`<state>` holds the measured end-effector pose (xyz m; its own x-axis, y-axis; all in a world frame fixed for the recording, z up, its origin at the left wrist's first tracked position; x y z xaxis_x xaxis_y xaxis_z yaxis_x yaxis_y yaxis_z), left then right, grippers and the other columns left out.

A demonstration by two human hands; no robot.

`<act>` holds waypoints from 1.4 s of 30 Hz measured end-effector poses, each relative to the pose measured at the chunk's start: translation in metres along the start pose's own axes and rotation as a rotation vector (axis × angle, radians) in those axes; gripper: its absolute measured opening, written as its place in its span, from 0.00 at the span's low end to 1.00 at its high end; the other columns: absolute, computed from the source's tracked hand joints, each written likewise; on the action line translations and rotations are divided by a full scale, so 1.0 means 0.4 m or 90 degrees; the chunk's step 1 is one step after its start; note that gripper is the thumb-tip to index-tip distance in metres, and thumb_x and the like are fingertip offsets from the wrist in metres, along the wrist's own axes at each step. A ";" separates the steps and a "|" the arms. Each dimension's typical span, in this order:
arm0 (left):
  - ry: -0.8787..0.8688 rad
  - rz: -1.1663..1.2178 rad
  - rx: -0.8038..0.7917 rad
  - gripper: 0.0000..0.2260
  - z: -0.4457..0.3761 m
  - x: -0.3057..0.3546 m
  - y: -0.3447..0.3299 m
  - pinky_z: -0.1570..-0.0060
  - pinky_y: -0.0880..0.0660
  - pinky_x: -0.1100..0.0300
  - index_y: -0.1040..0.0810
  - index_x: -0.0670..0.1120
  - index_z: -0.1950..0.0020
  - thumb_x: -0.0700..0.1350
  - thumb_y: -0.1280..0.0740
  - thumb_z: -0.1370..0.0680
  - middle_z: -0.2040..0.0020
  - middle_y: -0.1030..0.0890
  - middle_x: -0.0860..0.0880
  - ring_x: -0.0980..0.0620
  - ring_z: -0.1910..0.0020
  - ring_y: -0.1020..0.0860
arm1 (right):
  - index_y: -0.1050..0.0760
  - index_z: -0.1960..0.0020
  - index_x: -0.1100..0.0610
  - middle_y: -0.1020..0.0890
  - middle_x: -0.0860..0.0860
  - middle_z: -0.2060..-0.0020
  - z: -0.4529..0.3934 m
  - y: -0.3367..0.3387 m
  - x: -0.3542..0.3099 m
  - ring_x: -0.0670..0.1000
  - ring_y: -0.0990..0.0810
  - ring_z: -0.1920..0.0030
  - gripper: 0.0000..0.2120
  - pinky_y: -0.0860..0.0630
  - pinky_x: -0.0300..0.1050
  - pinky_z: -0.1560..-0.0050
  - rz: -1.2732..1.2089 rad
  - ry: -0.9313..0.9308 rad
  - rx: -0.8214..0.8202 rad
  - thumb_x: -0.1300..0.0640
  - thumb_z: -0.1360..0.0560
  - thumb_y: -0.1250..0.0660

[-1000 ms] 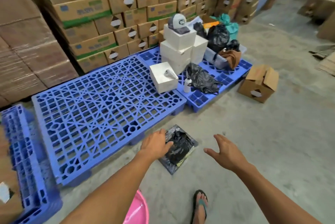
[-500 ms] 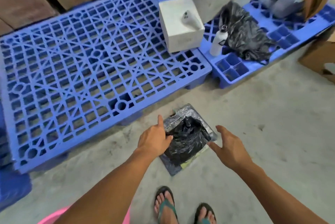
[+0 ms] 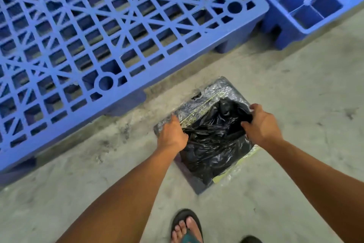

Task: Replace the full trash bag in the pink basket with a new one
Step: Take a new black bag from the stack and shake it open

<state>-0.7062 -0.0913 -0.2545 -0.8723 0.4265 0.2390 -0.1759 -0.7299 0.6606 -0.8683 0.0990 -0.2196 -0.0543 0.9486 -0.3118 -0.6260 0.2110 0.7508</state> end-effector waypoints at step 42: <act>-0.197 0.398 0.564 0.19 2.282 -0.577 1.100 0.56 0.28 0.55 0.28 0.43 0.36 0.44 0.30 0.25 0.64 0.25 0.41 0.48 0.65 0.26 | 0.39 0.30 0.55 0.30 0.54 0.32 1.950 0.758 -0.728 0.57 0.31 0.33 0.33 0.33 0.57 0.34 0.148 0.628 0.197 0.50 0.30 0.29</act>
<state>-0.1658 -0.0233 0.6308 -0.5217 0.3231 0.7896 0.7450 -0.2785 0.6062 -0.4355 0.0707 0.5534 -0.8417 0.3916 -0.3717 -0.3011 0.2311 0.9252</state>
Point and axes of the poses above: each hand's wrist, its own z-axis away from the middle knuckle, its own y-axis out of the back of the hand, x = y × z, the point moved 8 cm from there along -z, towards the middle knuckle
